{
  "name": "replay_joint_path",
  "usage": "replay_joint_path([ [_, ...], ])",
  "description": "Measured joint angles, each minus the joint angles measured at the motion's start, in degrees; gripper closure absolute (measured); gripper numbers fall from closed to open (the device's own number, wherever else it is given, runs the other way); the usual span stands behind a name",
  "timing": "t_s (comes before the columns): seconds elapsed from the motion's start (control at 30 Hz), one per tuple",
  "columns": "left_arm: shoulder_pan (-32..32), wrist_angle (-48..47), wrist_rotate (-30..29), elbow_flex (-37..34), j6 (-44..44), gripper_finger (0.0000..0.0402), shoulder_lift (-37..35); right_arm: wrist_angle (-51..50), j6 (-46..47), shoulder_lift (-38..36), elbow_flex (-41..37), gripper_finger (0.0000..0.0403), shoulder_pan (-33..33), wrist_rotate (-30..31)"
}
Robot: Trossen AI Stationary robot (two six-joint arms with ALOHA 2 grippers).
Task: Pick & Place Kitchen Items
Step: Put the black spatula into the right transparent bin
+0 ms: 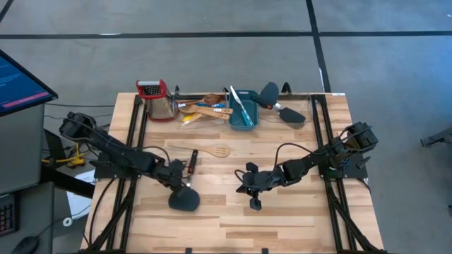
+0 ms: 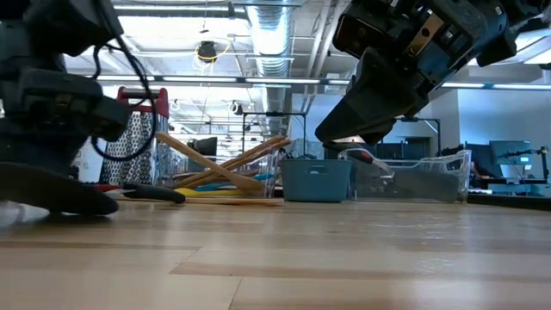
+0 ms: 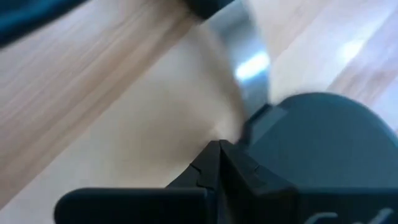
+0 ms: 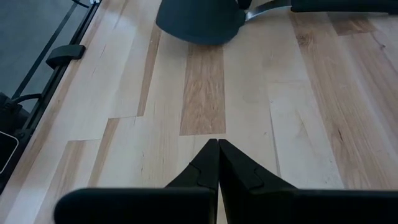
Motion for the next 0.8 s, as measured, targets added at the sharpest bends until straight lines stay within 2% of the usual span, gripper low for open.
replay_joint_path([
  [0.13, 1.2, 5.4, -0.2, 0.5, 3.4, 0.0400, 2.0, 0.0, 0.0, 0.0, 0.0, 0.0403, 0.0, 0.0],
  [0.6, 7.1, 12.3, -1.0, 6.7, 15.7, 0.0400, 11.9, 0.0, 0.0, 0.0, 0.0, 0.0403, 0.0, 0.0],
  [0.8, 10.2, 12.4, -1.5, 10.4, 21.5, 0.0400, 15.2, 0.0, 0.0, 0.0, 0.0, 0.0403, 0.0, 0.0],
])
